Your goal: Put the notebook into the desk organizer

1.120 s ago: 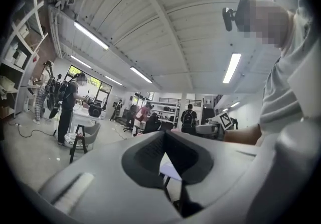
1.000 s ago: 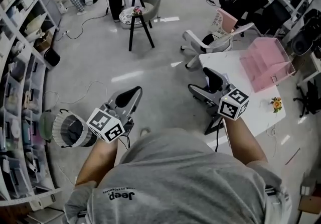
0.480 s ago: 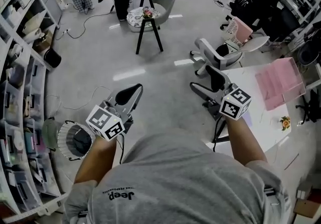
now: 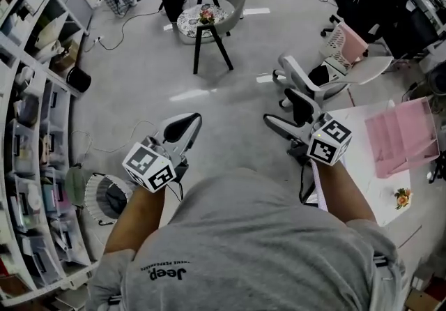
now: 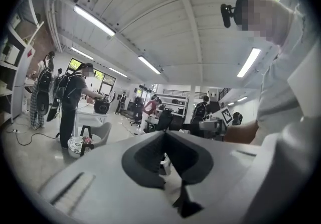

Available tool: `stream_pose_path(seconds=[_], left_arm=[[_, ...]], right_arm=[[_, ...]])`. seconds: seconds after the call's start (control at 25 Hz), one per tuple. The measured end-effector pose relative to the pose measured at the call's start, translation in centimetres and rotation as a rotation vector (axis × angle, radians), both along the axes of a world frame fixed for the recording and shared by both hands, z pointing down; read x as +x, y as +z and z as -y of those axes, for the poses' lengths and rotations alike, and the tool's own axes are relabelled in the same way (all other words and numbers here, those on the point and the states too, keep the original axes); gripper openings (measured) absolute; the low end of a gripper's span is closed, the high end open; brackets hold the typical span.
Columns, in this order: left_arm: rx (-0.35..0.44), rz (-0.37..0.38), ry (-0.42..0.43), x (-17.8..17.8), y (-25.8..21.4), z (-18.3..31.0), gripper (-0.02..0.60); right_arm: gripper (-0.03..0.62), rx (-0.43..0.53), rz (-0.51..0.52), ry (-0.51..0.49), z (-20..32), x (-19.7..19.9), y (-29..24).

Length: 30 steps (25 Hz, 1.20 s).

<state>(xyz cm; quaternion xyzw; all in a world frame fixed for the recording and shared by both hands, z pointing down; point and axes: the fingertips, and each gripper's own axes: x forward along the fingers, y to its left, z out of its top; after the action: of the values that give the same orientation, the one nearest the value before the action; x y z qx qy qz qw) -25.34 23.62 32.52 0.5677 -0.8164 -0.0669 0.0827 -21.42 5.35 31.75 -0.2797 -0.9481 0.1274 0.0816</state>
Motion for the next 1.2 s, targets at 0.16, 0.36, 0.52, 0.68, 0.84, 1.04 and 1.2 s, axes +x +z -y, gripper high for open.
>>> stream_pose_path(seconds=[0.16, 0.36, 0.52, 0.68, 0.84, 1.04, 1.2], left_arm=[[-0.035, -0.009, 0.073, -2.4, 0.3, 6.0, 0.058], [-0.073, -0.041, 0.290, -4.4, 2.5, 13.5, 0.058], [-0.117, -0.049, 0.603, -1.8, 5.1, 20.7, 0.058], [-0.146, -0.051, 0.858, 3.7, 7.2, 26.9, 0.058], [-0.163, -0.056, 1.027, 10.0, 8.8, 31.3, 0.058], [-0.210, -0.072, 1.187, 16.3, 11.0, 34.2, 0.060], [-0.255, -0.084, 1.260, 19.8, 12.8, 35.0, 0.058]], right_arm=[[0.422, -0.031, -0.035, 0.024, 4.8, -1.8, 1.5], [0.422, -0.090, -0.093, 0.196, 9.6, -0.6, 4.3], [0.422, -0.131, -0.185, 0.475, 13.7, 5.6, 8.3], [0.422, -0.254, -0.278, 0.752, 17.1, 15.5, 12.9], [0.420, -0.378, -0.369, 0.978, 18.3, 26.0, 17.8], [0.420, -0.596, -0.492, 1.192, 17.1, 36.5, 24.5], [0.420, -0.894, -0.542, 1.256, 15.1, 41.1, 29.8]])
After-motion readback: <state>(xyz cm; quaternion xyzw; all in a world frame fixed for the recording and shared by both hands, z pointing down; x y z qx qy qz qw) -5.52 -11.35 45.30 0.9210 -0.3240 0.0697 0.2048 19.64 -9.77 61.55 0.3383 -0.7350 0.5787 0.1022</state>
